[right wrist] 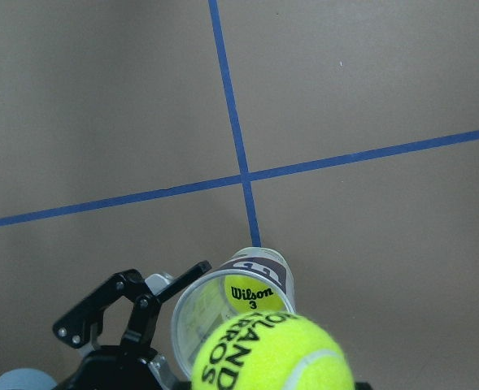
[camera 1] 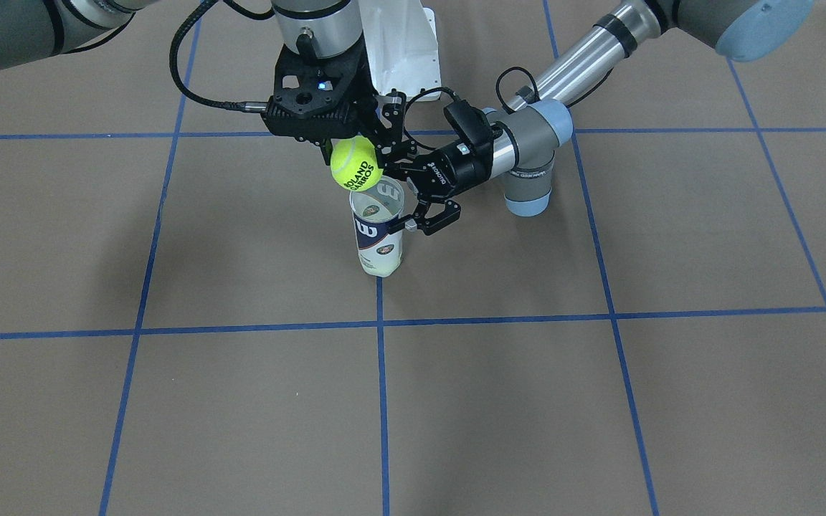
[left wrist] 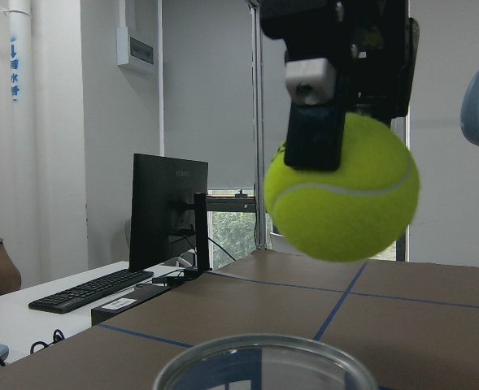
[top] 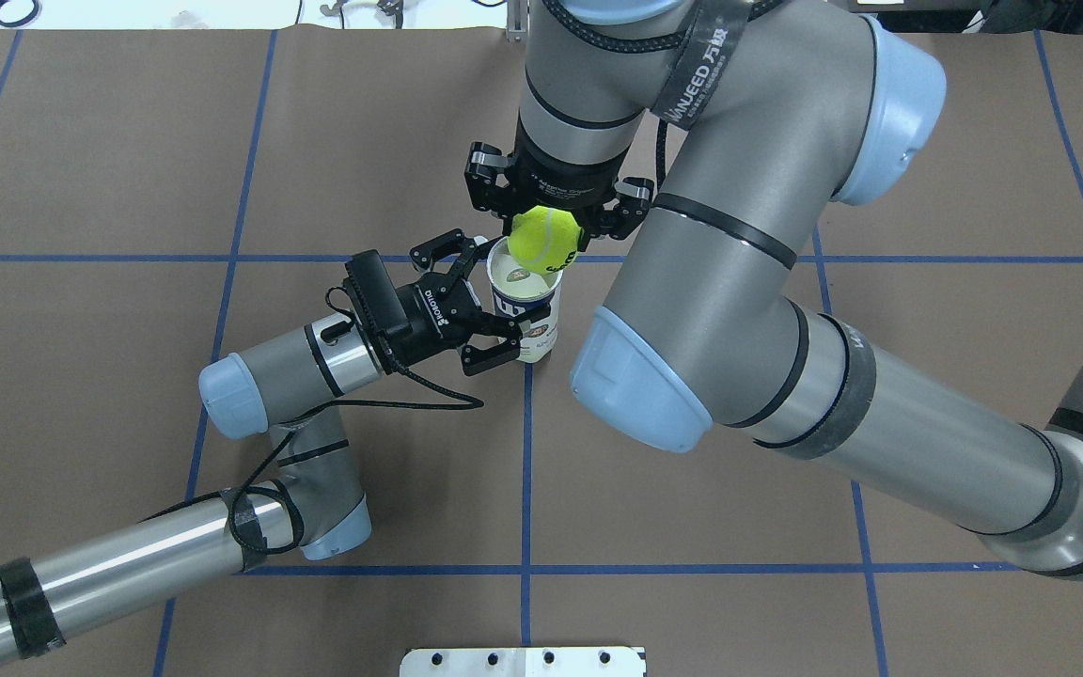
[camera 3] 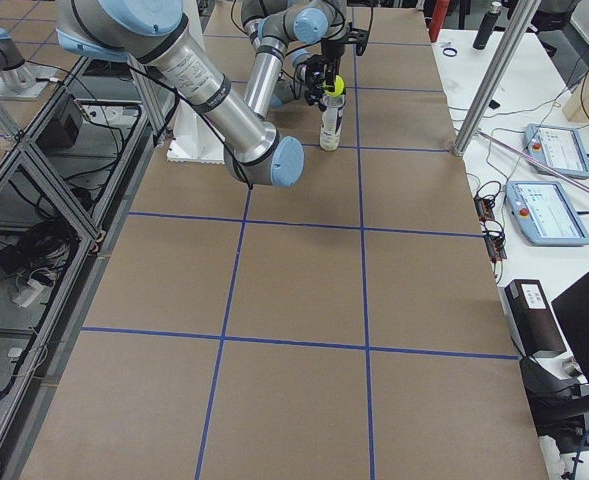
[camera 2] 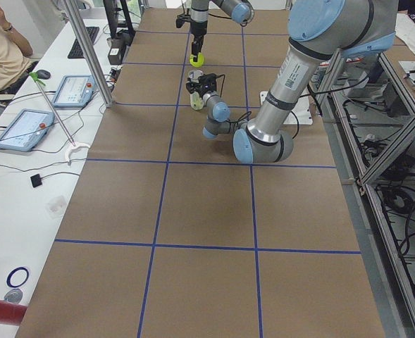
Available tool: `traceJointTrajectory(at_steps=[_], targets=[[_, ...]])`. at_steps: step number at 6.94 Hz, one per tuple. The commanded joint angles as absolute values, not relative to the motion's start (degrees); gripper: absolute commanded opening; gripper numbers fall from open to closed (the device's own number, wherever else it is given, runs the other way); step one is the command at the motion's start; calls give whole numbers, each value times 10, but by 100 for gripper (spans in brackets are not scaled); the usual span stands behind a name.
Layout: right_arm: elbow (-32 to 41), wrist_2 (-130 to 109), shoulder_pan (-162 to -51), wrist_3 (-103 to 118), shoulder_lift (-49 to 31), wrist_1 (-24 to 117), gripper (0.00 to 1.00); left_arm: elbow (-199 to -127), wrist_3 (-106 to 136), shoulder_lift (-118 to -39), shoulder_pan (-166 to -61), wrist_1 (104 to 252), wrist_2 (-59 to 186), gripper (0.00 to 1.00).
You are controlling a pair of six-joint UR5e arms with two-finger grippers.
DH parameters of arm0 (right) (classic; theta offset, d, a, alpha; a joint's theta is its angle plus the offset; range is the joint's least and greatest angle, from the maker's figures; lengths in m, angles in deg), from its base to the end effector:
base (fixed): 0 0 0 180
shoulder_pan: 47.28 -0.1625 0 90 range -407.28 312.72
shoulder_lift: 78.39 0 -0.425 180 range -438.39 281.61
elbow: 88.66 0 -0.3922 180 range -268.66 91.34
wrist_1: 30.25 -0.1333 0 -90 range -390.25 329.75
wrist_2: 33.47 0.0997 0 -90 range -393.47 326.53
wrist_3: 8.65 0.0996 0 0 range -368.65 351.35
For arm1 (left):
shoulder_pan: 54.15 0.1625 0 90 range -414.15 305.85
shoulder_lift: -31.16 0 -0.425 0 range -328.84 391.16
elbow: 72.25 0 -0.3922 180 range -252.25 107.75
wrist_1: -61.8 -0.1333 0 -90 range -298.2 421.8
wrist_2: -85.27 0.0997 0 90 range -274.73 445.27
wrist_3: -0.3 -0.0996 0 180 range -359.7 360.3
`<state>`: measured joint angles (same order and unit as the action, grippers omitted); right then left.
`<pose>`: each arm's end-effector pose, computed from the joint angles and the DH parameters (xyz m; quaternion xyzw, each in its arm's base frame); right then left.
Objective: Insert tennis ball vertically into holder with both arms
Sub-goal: 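Lower the second ball into the can and open the right gripper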
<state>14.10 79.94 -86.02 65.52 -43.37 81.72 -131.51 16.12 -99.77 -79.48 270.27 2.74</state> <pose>-0.4340 -0.4684 0.0357 0.0085 -0.4241 0.1018 0.8998 0.5514 -0.4228 0.2747 0.7047 0.5595 0.1253 0.4179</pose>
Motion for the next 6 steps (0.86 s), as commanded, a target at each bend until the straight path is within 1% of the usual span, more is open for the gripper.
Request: traceJointTrajectory(at_steps=[1,2,6], targets=[[132,796,-860,655,-437,816,30,-1316,161,-998,-794,2703,27,92],[134,785,-859,655,-438,816,99,-1316,161,-999,-794,2703,27,92],[132,787,-855,655,-446,816,99,-1316,161,-999,-794,2703,27,92]])
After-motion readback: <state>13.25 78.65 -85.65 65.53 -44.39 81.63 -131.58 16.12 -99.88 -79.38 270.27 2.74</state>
